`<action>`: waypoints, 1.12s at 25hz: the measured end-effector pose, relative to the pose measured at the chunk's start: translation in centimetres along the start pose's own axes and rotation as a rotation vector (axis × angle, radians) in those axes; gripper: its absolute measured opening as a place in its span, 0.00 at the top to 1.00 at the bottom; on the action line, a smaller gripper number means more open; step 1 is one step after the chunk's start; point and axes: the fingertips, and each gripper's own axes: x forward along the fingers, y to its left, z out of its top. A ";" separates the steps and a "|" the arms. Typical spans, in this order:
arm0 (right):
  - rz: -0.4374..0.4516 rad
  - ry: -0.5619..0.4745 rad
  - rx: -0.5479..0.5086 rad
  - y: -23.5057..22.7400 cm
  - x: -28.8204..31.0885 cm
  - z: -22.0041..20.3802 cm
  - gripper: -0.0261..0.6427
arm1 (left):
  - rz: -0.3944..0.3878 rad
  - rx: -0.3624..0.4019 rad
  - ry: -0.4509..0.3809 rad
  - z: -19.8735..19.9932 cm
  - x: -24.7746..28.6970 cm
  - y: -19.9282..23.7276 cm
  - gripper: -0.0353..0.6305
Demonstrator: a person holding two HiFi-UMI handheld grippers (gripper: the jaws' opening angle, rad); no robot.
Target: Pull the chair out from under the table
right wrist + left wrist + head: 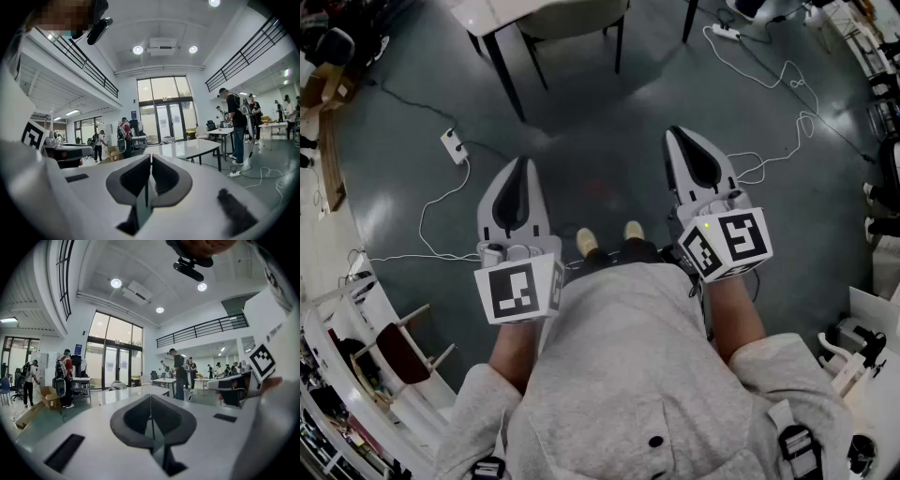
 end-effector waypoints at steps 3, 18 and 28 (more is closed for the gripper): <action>-0.006 0.008 -0.008 0.7 0.1 0.0 0.92 | 0.012 -0.028 0.020 0.1 0.2 1.0 0.93; -0.008 -0.025 -0.001 3.8 0.6 -0.1 0.92 | -0.023 -0.029 0.023 -1.0 -0.9 3.2 0.93; -0.001 -0.054 -0.035 6.8 2.0 0.8 0.93 | -0.037 -0.016 -0.014 -0.1 -1.6 5.8 0.93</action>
